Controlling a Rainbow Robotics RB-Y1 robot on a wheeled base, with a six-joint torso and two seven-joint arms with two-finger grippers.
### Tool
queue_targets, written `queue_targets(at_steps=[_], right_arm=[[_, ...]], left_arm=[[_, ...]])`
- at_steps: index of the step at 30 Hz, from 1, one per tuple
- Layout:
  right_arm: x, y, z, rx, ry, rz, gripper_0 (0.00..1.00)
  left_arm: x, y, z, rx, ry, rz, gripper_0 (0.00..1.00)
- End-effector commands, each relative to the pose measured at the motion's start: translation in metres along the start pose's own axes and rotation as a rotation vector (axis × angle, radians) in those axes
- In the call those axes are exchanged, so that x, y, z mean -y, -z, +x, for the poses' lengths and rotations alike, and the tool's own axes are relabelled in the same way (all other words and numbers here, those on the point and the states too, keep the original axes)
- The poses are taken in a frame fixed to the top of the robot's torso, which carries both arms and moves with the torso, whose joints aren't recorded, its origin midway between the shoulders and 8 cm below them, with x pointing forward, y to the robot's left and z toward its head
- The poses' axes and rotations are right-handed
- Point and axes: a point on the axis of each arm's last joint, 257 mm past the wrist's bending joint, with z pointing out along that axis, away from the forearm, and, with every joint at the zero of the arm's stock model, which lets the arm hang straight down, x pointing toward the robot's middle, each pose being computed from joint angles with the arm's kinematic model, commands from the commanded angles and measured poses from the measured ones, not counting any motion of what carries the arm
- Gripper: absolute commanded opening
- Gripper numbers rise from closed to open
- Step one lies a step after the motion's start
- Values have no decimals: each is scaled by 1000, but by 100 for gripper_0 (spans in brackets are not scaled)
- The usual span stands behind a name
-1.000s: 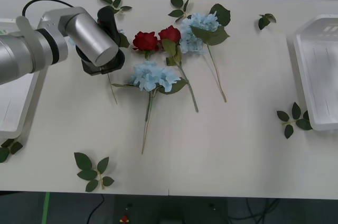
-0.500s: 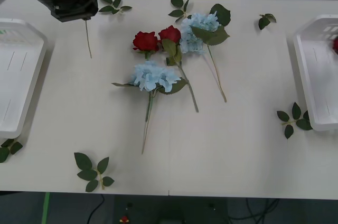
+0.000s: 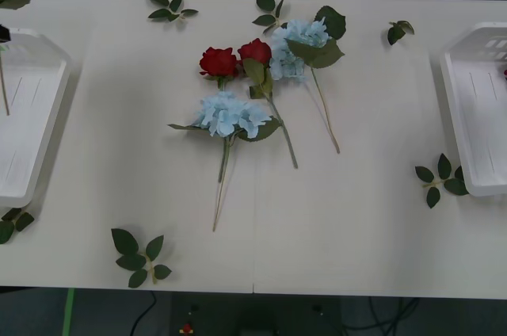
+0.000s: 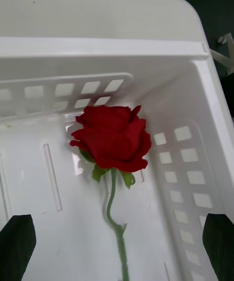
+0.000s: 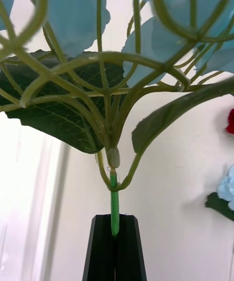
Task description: Place the red flowers into the right box and the blue flowers into the left box. If a person shows an open palm, hand one flower to the person first, then continue sorting.
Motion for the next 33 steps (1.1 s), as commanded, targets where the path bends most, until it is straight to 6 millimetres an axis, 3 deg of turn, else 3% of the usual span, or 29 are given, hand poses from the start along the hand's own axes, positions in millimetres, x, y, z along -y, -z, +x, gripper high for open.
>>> queue_targets(at_steps=[1,5,8,11,14,15,18,27,33], right_arm=[[0,31,-32,46,42,-42,100],[-29,48,-26,50,60,-111,100],[-62,67,-28,81,99,-184,100],[-102,90,-32,134,156,-258,100],[-153,114,-33,182,211,-348,100],[-162,118,-33,188,215,-363,100],[-207,137,-34,228,280,-436,100],[-326,177,-16,234,388,-658,100],[-388,185,-6,216,402,-760,100]], left_arm=[[-41,36,1,45,-96,-27,0],[-66,35,10,67,-143,-54,0],[-87,33,14,98,-189,-93,0],[-109,30,17,111,-235,-157,0],[-137,28,22,134,-268,-238,0],[-141,27,24,136,-268,-247,0],[-163,22,37,148,-259,-287,0],[-215,9,72,139,-243,-375,0],[-243,-6,86,155,-238,-424,0]])
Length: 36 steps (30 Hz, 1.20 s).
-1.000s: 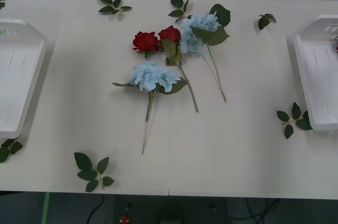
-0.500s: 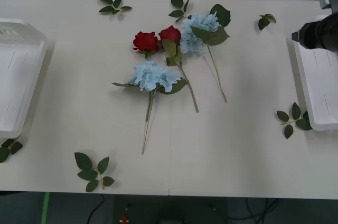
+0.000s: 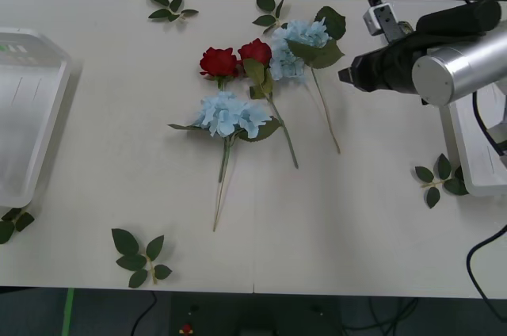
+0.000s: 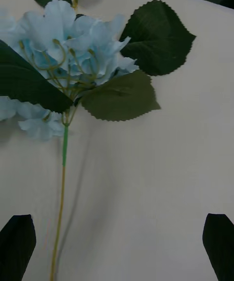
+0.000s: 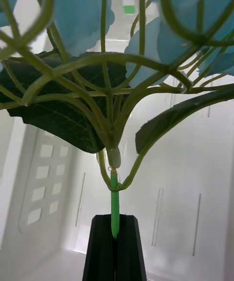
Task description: Place the red flowers into the right box and the blue flowers into the left box. If a person shows an open palm, hand one flower to the person first, then continue sorting.
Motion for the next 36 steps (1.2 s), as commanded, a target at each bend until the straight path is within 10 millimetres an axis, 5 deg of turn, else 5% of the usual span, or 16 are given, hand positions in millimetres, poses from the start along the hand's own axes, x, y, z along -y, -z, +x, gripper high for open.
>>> queue_targets(at_steps=[1,10,12,13,15,26,36], right_arm=[[-45,-16,-41,62,101,-62,100],[-60,-57,-43,63,101,-49,100],[-59,-62,-41,51,97,-40,100],[-58,-65,-39,47,93,-34,100],[-58,-69,-37,42,91,-31,100],[-62,-93,-33,40,60,-11,100],[-74,-105,-33,60,46,-14,100]], left_arm=[[-26,-9,9,15,-67,-70,0],[-27,-9,6,16,-76,-75,3],[-26,-9,4,20,-78,-72,43],[-24,-9,2,24,-84,-69,77],[-23,-9,0,29,-95,-67,100],[6,-1,-31,44,-128,-11,100],[55,44,-127,57,-110,112,100]])
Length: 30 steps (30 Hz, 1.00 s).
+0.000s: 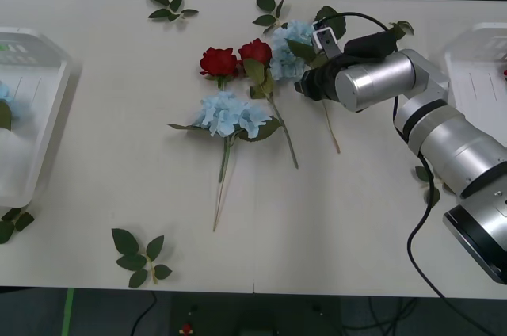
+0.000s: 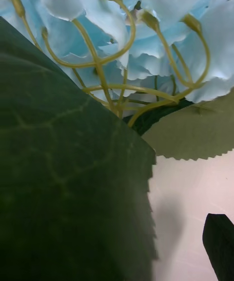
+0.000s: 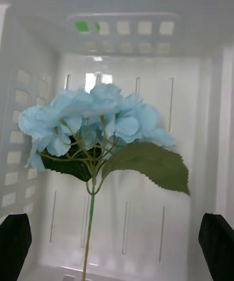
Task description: Place the red flowers into the right box and the blue flowers into the left box. If a person shows an open palm, hand one flower to the person first, then continue sorting.
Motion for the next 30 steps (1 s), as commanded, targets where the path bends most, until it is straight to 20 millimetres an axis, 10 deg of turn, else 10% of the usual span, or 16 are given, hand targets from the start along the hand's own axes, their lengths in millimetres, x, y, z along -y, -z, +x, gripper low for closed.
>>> queue_targets(at_steps=[1,2,6,7,30], right_arm=[[-26,4,-41,64,51,-23,100],[-26,4,-40,62,53,-23,100],[-26,3,-37,58,43,-24,6],[-26,3,-38,59,40,-24,0],[-23,3,-40,73,24,-19,0]], left_arm=[[18,52,-95,109,-69,41,100],[21,55,-100,112,-70,48,100],[49,73,-129,120,-62,112,100],[59,77,-135,117,-34,137,100],[295,75,-174,-62,297,411,100]])
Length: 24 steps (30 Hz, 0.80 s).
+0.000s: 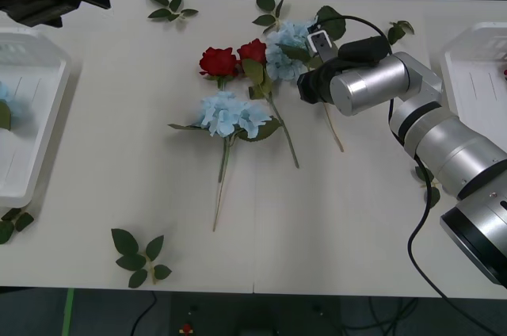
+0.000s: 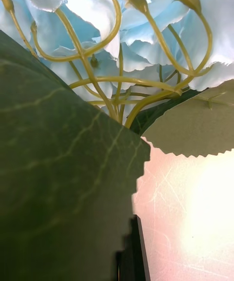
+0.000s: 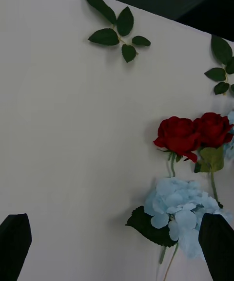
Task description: Place the red flowers into the right box and the blue flowers into the left box. If a person shows an open palm, hand one flower to the person first, then continue sorting.
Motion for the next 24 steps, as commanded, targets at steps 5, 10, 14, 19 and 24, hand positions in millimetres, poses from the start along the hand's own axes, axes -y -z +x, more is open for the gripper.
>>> queue_targets(at_steps=[5,10,14,19,24], right_arm=[[-4,12,-54,95,-25,-12,0],[3,22,-65,125,-85,-49,0],[4,46,-76,197,-120,-104,0],[2,88,-89,288,-154,-182,0],[-3,131,-97,368,-216,-262,0]], left_arm=[[63,-3,-4,39,23,-34,100],[80,-2,-1,57,15,-39,100],[92,-2,2,50,6,-14,100],[95,-6,2,53,4,-12,100],[94,-12,3,45,14,-14,100]])
